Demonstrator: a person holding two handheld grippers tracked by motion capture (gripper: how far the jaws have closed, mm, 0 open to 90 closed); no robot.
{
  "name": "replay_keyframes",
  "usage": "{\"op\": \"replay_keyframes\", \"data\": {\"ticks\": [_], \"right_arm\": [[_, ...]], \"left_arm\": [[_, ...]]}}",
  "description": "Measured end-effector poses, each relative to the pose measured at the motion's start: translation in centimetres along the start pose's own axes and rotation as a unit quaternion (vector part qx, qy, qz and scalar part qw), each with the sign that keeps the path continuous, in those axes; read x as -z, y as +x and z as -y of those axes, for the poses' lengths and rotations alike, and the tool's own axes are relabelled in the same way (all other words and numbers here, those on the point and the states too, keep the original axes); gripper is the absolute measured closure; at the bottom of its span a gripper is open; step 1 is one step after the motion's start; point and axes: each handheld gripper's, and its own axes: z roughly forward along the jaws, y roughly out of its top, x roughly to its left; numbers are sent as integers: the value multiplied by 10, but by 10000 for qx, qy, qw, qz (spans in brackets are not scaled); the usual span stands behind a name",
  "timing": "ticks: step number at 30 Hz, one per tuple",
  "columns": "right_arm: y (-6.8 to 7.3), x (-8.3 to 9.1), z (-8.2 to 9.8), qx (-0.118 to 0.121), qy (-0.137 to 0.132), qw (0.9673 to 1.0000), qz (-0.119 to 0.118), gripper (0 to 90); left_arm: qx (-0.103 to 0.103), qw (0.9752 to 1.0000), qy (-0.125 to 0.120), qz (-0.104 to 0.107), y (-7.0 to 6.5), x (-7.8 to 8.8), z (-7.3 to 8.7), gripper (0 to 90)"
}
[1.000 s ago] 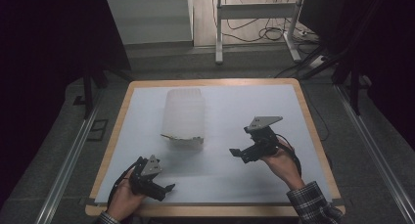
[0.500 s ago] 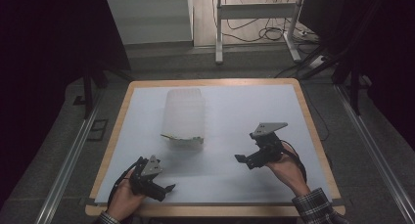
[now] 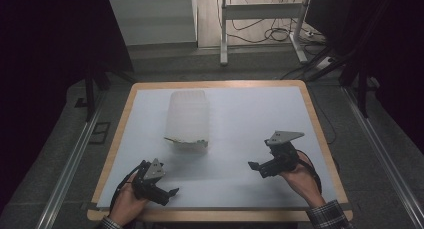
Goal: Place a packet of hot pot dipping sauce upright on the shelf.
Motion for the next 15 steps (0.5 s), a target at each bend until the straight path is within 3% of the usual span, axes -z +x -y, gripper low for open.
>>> {"op": "replay_keyframes", "data": {"ticks": [15], "right_arm": [[-1,21,17,-78,-104,9997,213,0]], "left_arm": [[8,10000,-1,-5,-1,0,0,0]]}}
